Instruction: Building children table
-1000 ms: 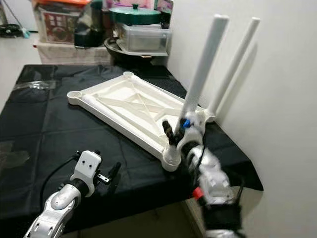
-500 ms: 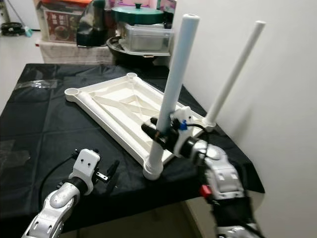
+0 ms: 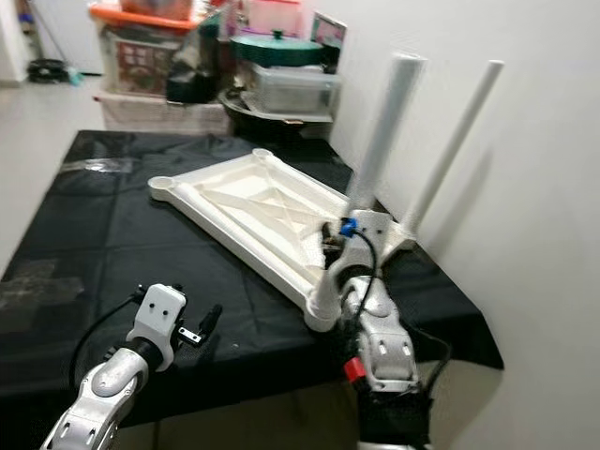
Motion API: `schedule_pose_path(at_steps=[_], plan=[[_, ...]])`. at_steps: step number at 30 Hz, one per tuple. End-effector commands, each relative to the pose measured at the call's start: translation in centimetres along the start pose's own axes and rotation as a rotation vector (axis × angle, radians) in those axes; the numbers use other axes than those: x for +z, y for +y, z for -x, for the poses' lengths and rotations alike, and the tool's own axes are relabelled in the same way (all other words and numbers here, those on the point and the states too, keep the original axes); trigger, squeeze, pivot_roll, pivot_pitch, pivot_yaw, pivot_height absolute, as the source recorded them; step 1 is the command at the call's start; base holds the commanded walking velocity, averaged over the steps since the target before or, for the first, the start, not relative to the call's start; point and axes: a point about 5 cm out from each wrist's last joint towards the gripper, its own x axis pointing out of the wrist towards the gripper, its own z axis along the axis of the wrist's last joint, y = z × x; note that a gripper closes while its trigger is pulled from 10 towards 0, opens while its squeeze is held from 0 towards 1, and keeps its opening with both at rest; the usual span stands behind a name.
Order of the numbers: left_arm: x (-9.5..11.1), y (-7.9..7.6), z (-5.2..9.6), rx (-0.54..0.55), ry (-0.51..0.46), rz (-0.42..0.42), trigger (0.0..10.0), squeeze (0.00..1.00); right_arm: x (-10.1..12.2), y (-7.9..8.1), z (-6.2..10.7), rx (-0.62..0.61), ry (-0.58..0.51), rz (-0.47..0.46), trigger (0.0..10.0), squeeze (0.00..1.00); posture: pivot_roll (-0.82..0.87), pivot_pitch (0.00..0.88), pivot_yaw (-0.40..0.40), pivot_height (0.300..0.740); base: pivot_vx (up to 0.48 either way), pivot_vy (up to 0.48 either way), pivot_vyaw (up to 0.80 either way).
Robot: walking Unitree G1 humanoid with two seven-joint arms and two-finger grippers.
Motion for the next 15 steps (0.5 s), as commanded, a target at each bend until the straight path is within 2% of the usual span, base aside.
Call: schedule_pose_path(at_steps=[1,2,5,6,7,9,10,11,13,14,15], plan=[[0.0,-0.3,0.0,-0.011,-0.001,0.001,10.0,0.00,0.5,0.3,-0.3,0.058,-0.011,-0.006,10.0,1.00,0.09,0.000,-0.135,0.740,0.000,0.000,0.00],[0.0,-0.3,0.0,-0.008,-0.001,0.002,10.0,0.00,1.6,0.2,-0.5,0.149,-0.048,0.003,10.0,0.00,0.09,0.000,-0.135,0.740,0.000,0.000,0.00],[0.0,-0.2,0.0,-0.006,-0.001,0.003,10.0,0.00,2.4,0.1,-0.6,0.215,-0.076,0.010,10.0,0.00,0.09,0.000,-0.135,0.740,0.000,0.000,0.00],[-0.1,-0.2,0.0,-0.006,0.000,0.004,10.0,0.00,3.2,0.2,-0.4,0.337,-0.093,0.029,10.0,0.00,0.08,0.000,-0.136,0.740,0.000,0.000,0.00],[-0.1,-0.2,0.0,-0.006,0.000,0.004,10.0,0.00,3.2,0.2,-0.4,0.337,-0.093,0.029,10.0,0.00,0.08,0.000,-0.136,0.740,0.000,0.000,0.00],[-0.1,-0.3,0.0,-0.009,-0.001,0.004,10.0,0.00,3.8,0.2,1.0,0.617,-0.054,0.072,10.0,0.00,0.08,0.000,-0.135,0.740,0.000,0.000,0.00],[-0.1,-0.3,0.0,-0.009,-0.001,0.004,10.0,0.00,3.8,0.2,1.0,0.617,-0.054,0.072,10.0,0.00,0.08,0.000,-0.135,0.740,0.000,0.000,0.00],[0.0,-0.3,0.0,-0.010,-0.002,0.003,10.0,0.00,3.8,0.2,1.5,0.701,-0.024,0.100,10.0,0.00,0.08,0.000,-0.135,0.740,0.000,0.000,0.00],[0.0,-0.3,0.0,-0.010,-0.002,0.003,10.0,0.00,3.8,0.2,1.5,0.701,-0.024,0.100,10.0,0.00,0.08,0.000,-0.135,0.740,0.000,0.000,0.00],[0.0,-0.2,0.0,-0.008,-0.002,0.002,10.0,0.00,3.5,0.6,2.0,0.770,0.015,0.106,9.1,0.00,0.08,0.000,-0.137,0.740,0.000,0.000,0.00],[0.0,-0.2,0.0,-0.008,-0.002,0.002,10.0,0.00,3.5,0.6,2.0,0.770,0.015,0.106,9.1,0.00,0.08,0.000,-0.137,0.740,0.000,0.000,0.00]])
